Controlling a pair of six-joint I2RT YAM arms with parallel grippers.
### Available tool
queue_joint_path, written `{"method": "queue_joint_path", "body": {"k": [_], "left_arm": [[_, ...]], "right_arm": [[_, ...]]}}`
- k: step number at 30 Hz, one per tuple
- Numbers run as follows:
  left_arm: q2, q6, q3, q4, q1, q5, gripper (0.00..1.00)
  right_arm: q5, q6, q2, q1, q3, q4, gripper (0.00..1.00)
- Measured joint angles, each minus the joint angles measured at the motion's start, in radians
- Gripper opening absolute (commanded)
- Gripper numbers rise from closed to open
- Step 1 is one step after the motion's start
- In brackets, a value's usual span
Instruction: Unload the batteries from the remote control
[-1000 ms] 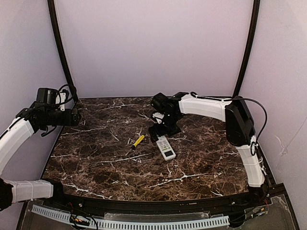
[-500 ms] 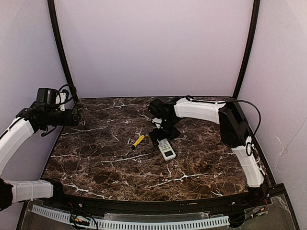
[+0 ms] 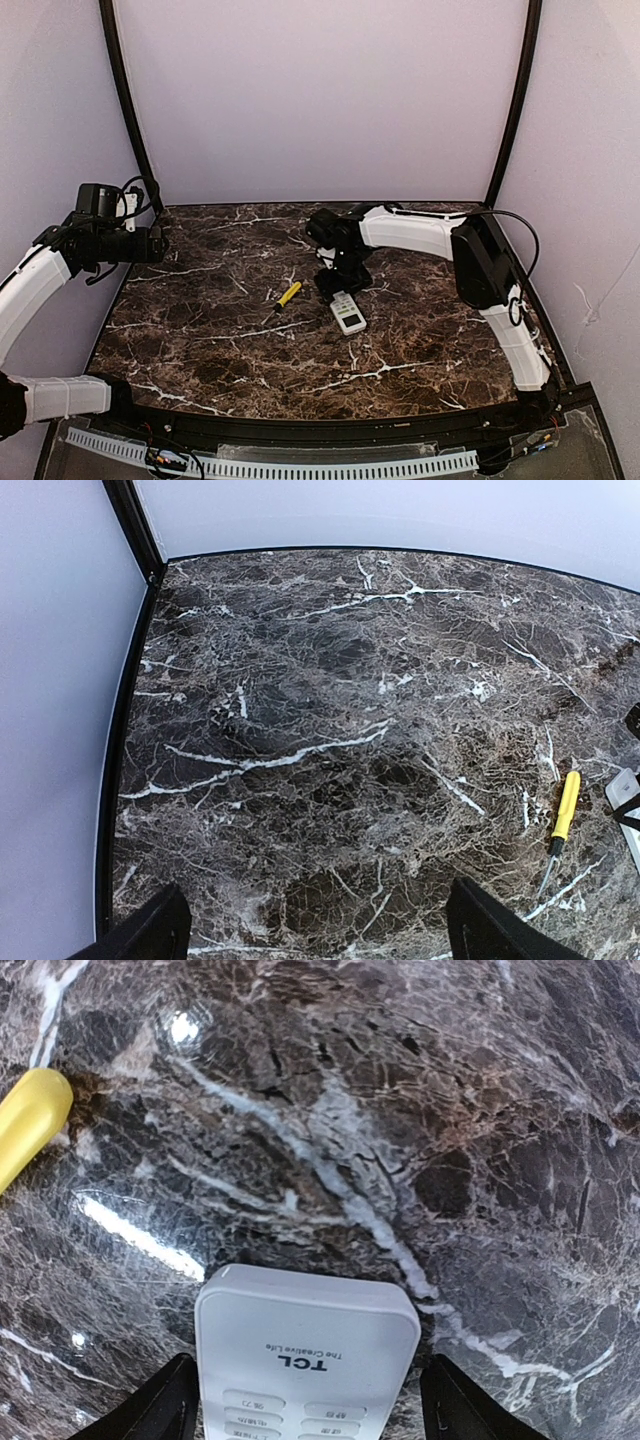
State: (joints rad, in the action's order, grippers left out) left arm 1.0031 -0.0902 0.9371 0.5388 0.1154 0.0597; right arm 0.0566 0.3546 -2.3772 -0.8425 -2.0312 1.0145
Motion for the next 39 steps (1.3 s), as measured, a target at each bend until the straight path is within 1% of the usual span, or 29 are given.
{"method": "queue_joint_path", "body": {"k": [11,19,25,28,31,34,39], "left_arm": [[0.0,0.0,0.0,0.0,0.0,0.0,0.89],[0.0,0.0,0.0,0.0,0.0,0.0,0.89],[-0.003,0.0,-0.007,0.0,0.0,-0.002,0.91],[-0.008,0.0,-0.01,0.0,0.0,-0.015,0.92],[-0.012,-0.001,-0.01,-0.003,0.0,-0.029,0.92],[-0.019,-0.007,-0.01,-0.011,0.0,-0.06,0.93],[-0.039,-0.027,-0.01,-0.033,0.0,-0.14,0.98]], "right_arm": [[0.014,0.003,-0.009,-0.003,-0.002,0.0,0.55],[0.026,-0.002,-0.009,-0.004,-0.002,-0.003,0.52],[0.068,-0.024,0.015,-0.006,0.03,-0.034,0.52],[0.086,-0.03,0.073,-0.002,0.089,-0.071,0.52],[0.094,-0.03,0.164,0.005,0.151,-0.119,0.51],[0.091,-0.024,0.288,0.019,0.238,-0.206,0.52],[0.056,-0.011,0.505,0.048,0.421,-0.394,0.54]]}}
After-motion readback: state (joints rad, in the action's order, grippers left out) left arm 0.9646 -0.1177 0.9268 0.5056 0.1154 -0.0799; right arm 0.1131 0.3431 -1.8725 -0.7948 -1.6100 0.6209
